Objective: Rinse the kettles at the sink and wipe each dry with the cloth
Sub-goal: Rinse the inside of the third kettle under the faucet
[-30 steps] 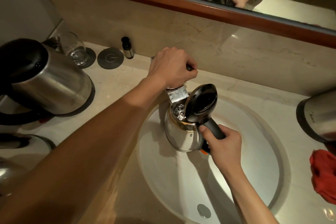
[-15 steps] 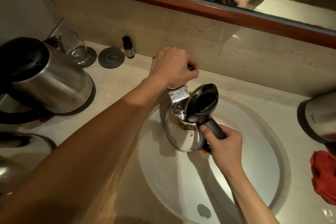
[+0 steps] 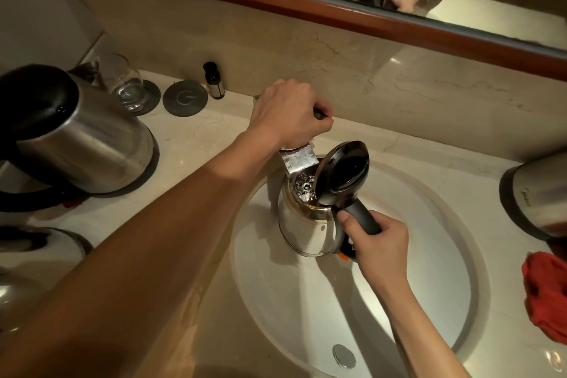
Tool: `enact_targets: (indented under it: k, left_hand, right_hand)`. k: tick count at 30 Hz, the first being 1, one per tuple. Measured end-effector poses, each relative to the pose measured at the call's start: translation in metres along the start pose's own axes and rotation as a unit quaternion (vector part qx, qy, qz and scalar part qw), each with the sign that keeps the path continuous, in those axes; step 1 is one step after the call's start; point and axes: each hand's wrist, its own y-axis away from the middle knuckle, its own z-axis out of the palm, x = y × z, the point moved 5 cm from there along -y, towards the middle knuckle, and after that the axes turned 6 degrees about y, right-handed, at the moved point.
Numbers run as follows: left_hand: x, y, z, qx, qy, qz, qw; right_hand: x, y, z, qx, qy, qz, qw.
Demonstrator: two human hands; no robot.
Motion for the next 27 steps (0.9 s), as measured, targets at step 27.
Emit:
enact_targets:
  k: [27]
  left_hand:
    - [0.0027, 0.0017, -0.0037, 0.007, -0.002, 0.015, 1.000]
  right_hand:
    - [-0.0015, 0.0013, 0.0012, -0.004, -0.007, -0.014, 1.000]
